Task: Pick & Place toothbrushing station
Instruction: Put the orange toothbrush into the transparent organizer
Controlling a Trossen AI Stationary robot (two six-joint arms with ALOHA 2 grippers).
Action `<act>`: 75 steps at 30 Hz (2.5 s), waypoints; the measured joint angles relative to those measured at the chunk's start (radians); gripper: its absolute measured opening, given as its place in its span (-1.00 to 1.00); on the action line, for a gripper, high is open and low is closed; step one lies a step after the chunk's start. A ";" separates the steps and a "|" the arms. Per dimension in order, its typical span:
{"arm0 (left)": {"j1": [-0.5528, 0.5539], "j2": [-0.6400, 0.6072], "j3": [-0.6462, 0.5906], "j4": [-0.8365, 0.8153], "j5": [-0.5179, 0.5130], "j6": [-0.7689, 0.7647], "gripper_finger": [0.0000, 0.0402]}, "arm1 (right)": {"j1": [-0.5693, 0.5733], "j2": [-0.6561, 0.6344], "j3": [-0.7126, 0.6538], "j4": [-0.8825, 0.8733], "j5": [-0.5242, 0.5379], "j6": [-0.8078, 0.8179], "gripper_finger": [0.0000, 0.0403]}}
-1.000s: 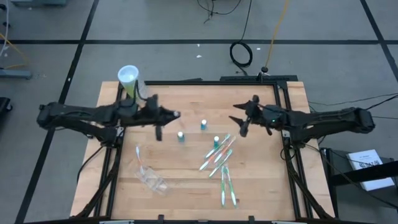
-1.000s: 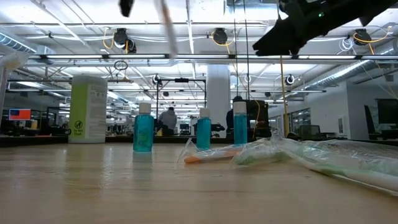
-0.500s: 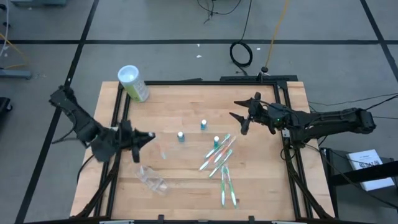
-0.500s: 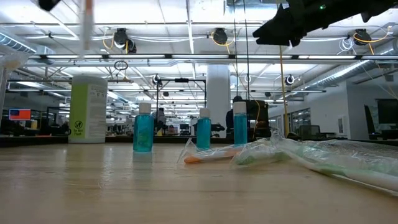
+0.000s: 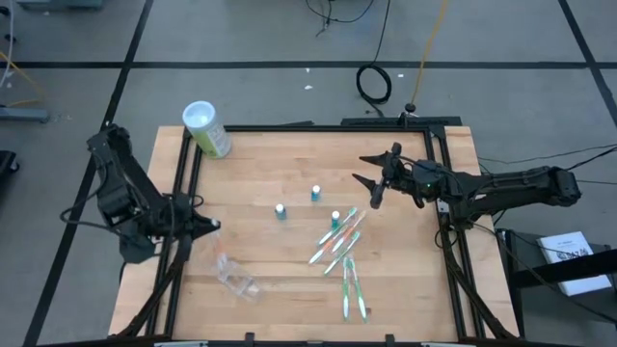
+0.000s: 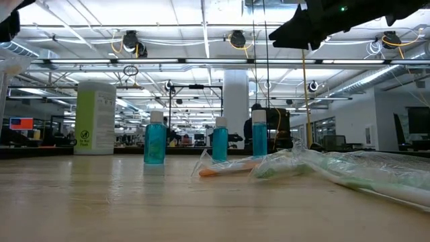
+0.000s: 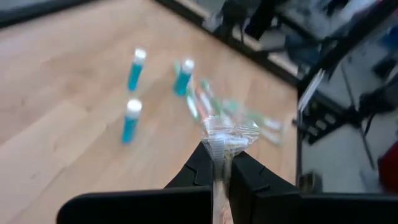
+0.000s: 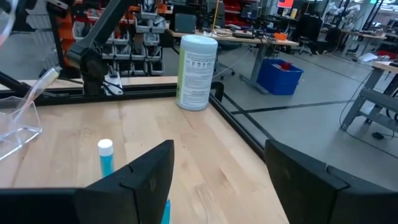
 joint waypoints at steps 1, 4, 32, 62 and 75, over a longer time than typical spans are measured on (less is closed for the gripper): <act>-0.001 -0.001 0.000 -0.019 0.038 0.004 -0.96 | 0.000 0.000 0.000 0.001 0.000 0.004 0.20; -0.002 0.011 0.000 -0.048 0.080 0.005 -0.96 | 0.000 0.000 0.000 0.000 0.000 0.022 0.20; 0.000 0.313 -0.027 -0.130 0.075 -0.392 -0.95 | 0.000 0.000 0.000 -0.034 -0.005 0.026 0.20; 0.015 0.329 -0.026 -0.146 0.042 -0.357 0.29 | 0.001 0.000 0.001 -0.035 -0.008 0.041 0.20; 0.104 0.202 -0.010 -0.147 -0.176 -0.226 0.32 | 0.001 0.000 0.001 -0.034 -0.008 0.041 0.20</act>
